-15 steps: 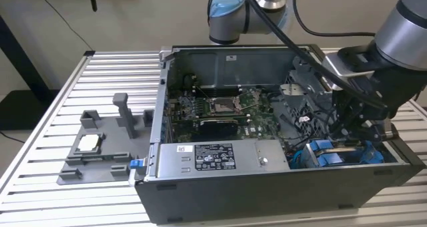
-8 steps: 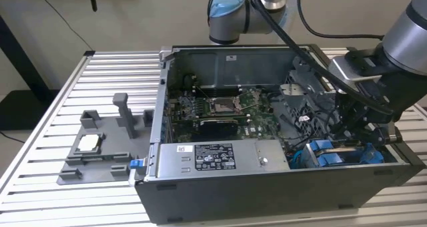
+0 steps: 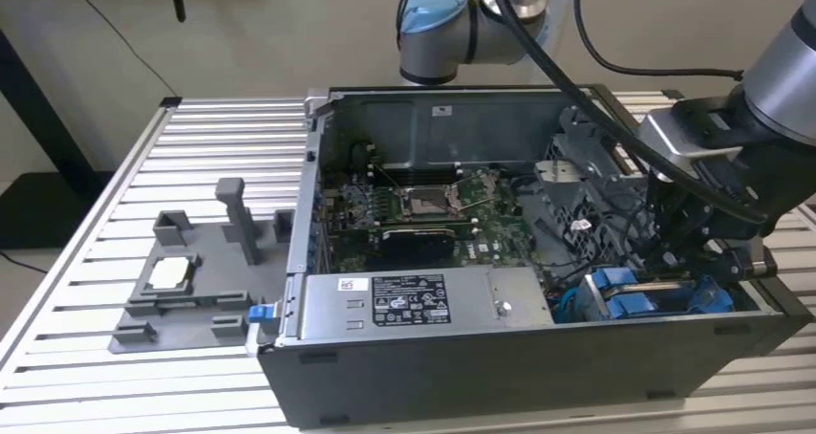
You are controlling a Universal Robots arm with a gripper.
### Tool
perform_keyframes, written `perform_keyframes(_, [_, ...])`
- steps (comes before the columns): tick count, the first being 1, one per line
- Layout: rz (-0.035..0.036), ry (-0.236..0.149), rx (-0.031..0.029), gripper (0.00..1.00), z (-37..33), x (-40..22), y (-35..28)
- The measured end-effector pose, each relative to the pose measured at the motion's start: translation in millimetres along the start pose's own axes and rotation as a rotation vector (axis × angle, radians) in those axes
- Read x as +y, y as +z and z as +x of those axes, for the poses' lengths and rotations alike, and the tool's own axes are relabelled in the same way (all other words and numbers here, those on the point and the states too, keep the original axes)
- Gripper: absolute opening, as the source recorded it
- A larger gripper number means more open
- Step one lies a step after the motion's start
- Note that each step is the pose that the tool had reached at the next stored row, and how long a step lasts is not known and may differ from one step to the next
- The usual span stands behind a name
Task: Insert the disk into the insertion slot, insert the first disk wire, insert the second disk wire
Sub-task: 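Insert the second disk wire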
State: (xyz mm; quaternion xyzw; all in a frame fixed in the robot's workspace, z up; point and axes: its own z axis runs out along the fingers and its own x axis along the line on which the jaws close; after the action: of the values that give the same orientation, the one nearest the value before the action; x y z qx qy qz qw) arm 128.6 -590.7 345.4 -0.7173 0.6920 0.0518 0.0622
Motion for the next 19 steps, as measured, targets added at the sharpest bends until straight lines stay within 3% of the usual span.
perform_keyframes(19, [0.003,-0.012,-0.0002,0.15,1.1,-0.3,0.8])
